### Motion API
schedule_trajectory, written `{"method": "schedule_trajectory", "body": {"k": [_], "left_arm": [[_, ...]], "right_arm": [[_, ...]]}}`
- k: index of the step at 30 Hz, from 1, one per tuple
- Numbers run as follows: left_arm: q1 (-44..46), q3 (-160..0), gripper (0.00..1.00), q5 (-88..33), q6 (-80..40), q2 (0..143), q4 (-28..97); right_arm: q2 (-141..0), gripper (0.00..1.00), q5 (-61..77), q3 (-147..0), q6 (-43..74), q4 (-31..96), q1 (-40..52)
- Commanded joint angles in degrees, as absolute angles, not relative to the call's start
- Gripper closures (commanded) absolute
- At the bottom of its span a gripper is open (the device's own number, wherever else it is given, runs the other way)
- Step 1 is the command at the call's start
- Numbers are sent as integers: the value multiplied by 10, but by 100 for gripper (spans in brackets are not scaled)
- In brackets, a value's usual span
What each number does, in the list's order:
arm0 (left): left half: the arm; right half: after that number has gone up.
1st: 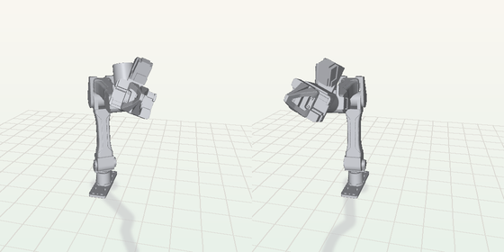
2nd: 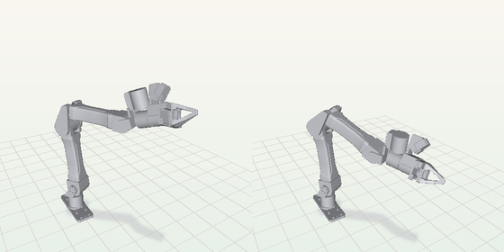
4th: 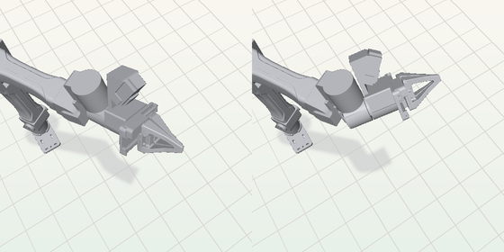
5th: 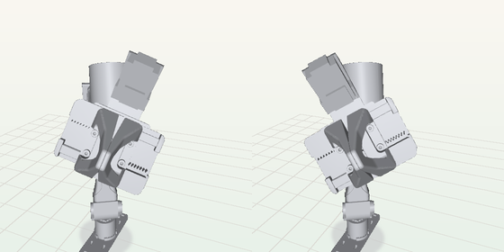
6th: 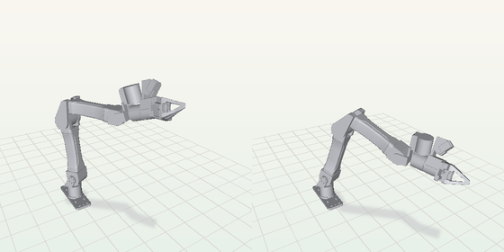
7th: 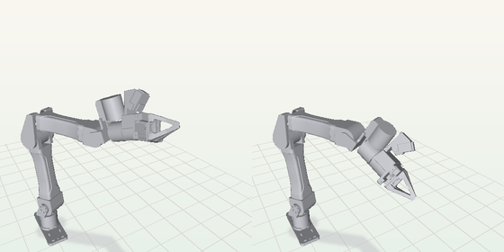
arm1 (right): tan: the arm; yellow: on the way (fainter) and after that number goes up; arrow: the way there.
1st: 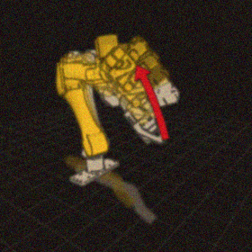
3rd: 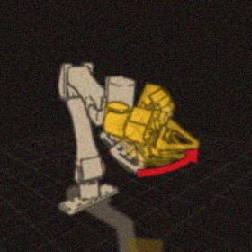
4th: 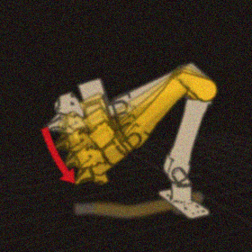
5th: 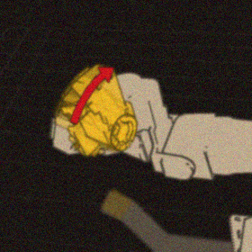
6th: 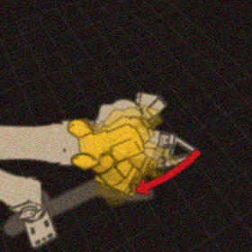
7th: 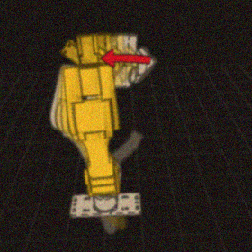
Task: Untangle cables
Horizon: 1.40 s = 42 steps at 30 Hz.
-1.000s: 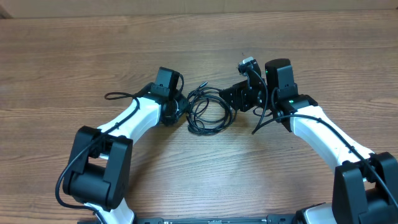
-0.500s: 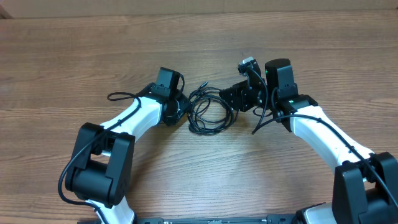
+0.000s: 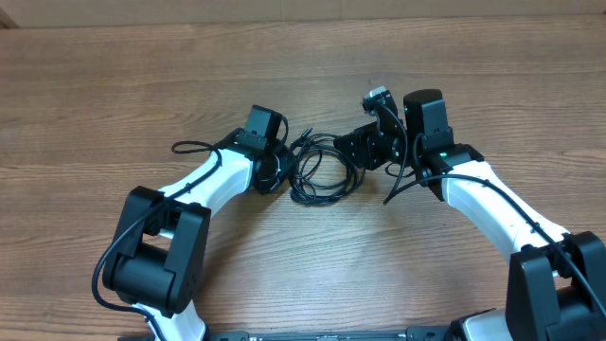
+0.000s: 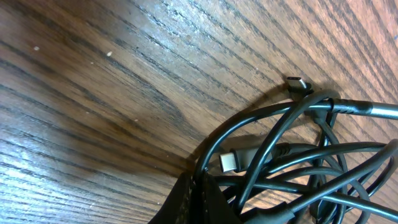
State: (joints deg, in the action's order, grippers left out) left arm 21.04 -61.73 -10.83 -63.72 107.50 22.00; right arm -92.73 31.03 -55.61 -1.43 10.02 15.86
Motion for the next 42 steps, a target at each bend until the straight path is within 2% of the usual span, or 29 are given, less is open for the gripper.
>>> {"method": "schedule_trajectory", "body": {"k": [1, 5, 12, 17, 23, 28, 35, 39, 42], "left_arm": [[212, -612, 96, -116, -639, 1087, 221], [195, -623, 96, -150, -624, 1086, 220], [138, -703, 96, -248, -354, 1063, 240], [116, -771, 96, -188, -308, 1029, 317], [118, -881, 96, -96, -166, 984, 397], [128, -960, 96, -39, -96, 964, 446], [136, -990, 96, -36, -11, 943, 446], [136, -990, 96, -34, -10, 938, 444], [136, -990, 96, -34, -10, 937, 448]], "right_arm": [[-913, 44, 307, -563, -13, 96, 161], [-913, 44, 307, -563, -13, 95, 161], [-913, 44, 307, -563, -13, 95, 161], [-913, 44, 307, -563, -13, 95, 161], [-913, 44, 307, -563, -13, 91, 161], [-913, 44, 307, -563, -13, 85, 161], [-913, 44, 307, -563, -13, 83, 161], [-913, 44, 307, -563, -13, 83, 161], [-913, 35, 307, -563, -13, 82, 161]]}}
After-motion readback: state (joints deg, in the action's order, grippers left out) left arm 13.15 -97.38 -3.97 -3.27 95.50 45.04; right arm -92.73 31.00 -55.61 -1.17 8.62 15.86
